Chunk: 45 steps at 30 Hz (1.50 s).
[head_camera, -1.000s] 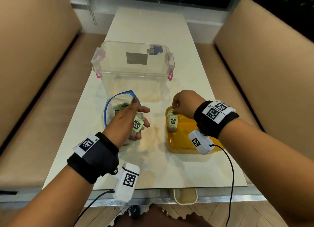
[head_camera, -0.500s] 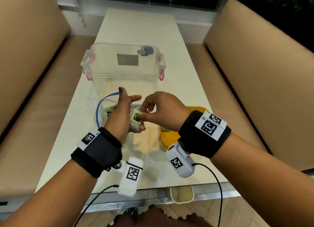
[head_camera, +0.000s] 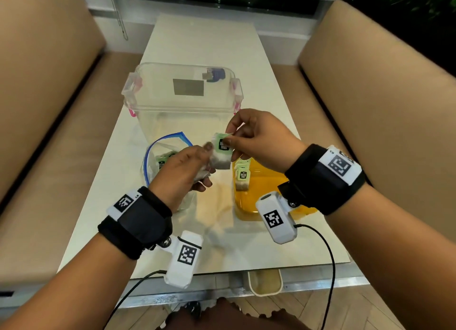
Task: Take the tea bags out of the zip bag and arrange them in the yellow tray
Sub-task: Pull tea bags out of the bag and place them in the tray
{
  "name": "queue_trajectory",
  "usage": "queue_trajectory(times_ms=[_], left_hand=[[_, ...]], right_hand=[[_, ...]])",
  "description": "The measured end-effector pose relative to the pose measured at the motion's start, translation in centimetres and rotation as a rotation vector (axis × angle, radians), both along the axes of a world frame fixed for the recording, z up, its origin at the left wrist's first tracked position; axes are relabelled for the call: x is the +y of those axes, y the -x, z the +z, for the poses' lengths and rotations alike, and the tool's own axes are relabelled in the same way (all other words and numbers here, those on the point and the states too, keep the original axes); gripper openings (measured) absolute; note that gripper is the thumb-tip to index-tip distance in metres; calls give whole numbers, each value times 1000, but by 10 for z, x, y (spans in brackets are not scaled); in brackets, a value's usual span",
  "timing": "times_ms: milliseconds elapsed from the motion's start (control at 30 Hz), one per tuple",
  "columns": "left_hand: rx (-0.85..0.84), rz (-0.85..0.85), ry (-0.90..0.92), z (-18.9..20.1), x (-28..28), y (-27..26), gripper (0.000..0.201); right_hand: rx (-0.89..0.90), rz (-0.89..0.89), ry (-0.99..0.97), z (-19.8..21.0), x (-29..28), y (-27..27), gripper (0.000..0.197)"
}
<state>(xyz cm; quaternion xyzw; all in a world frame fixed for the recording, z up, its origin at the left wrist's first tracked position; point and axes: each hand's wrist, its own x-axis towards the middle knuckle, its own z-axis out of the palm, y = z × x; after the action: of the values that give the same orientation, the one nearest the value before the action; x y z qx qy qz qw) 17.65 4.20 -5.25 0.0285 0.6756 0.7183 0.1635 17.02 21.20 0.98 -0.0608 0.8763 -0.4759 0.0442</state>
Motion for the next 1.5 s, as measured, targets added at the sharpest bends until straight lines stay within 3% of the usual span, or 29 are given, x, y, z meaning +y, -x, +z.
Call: queue_trajectory(times_ms=[100, 433, 633, 800, 967, 1133, 1500], left_hand=[[91, -31, 81, -5, -2, -1, 7], [195, 12, 104, -5, 2, 1, 6], [180, -14, 180, -10, 1, 3, 8], [75, 17, 102, -11, -5, 2, 30], [46, 33, 66, -12, -13, -2, 31], [49, 28, 64, -13, -16, -7, 25], [127, 2, 74, -10, -21, -13, 28]], right_hand=[[23, -28, -15, 3, 5, 2, 9], [-11, -61, 91, -5, 13, 2, 10], [66, -12, -219, -8, 30, 10, 5], [-35, -2, -473, -23, 46, 22, 3], [-181, 74, -727, -54, 48, 29, 8], [-337, 147, -776, -76, 40, 37, 12], [-373, 132, -918, -88, 28, 53, 15]])
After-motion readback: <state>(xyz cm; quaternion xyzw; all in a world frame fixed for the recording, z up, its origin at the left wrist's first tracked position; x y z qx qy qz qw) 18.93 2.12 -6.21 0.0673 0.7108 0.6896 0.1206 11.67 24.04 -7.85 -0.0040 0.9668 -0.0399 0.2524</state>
